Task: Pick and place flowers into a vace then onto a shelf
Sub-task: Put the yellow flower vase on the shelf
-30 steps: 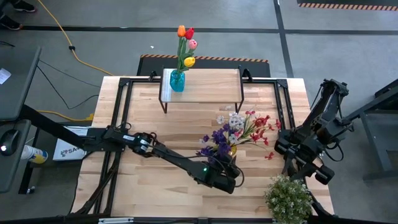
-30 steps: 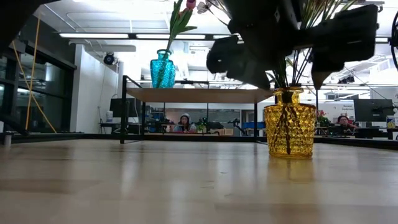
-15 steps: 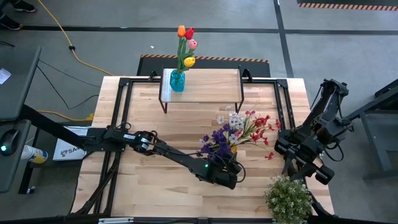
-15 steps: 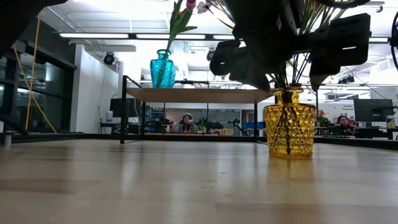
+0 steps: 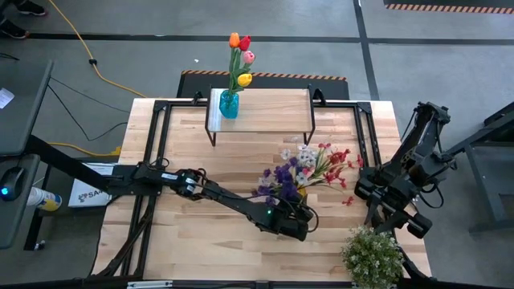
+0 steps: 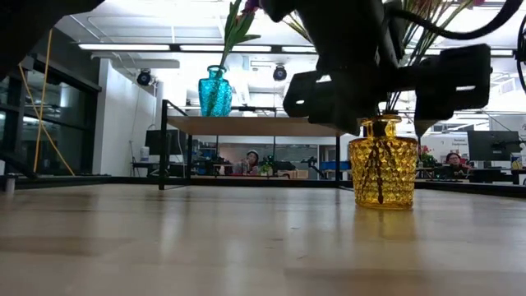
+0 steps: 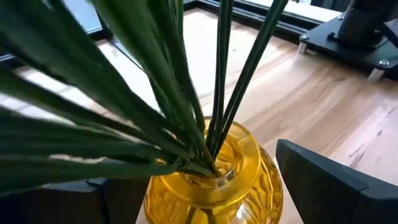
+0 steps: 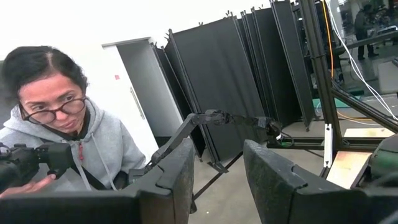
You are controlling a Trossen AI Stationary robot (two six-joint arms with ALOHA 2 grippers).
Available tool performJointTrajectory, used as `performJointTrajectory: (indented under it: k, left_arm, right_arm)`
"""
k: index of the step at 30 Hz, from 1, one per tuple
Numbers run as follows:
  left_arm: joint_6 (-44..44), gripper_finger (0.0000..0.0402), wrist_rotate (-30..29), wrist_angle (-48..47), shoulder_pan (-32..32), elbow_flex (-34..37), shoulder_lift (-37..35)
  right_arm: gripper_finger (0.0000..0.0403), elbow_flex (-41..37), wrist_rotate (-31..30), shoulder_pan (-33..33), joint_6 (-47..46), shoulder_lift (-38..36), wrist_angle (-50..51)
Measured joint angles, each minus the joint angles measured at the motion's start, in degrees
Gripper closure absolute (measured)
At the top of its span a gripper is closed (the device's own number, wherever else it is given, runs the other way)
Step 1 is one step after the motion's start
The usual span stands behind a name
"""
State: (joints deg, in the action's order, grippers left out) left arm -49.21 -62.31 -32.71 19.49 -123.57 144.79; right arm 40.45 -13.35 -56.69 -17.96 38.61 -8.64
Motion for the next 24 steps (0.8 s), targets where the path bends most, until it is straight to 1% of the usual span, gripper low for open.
performJointTrajectory:
  k: [12, 15, 17, 20, 24]
  left_arm:
    - [1.03, 0.0033, 2.60, -0.37, -0.50, 0.00, -0.02]
    - [1.24, 0.0033, 1.14, 0.15, -0.47, -0.04, 1.15]
    - [1.10, 0.0033, 1.74, 1.21, -0.42, -0.13, 1.56]
    - [1.38, 0.0033, 0.34, 2.29, -0.37, -0.15, 2.06]
    - [1.53, 0.0035, 0.29, 3.04, -0.37, -0.13, 2.08]
  right_arm:
    - [0.0272, -0.02, -0.02, 0.00, 0.00, 0.00, 0.03]
    - [0.0272, -0.02, -0.02, 0.02, -0.01, 0.03, 0.05]
    - [0.0272, -0.02, -0.04, 0.00, -0.02, 0.09, 0.04]
    - [0.0272, -0.02, -0.04, 0.01, -0.04, 0.60, 0.04]
    - [0.0272, -0.02, -0.34, 0.00, -0.04, 1.54, 0.09]
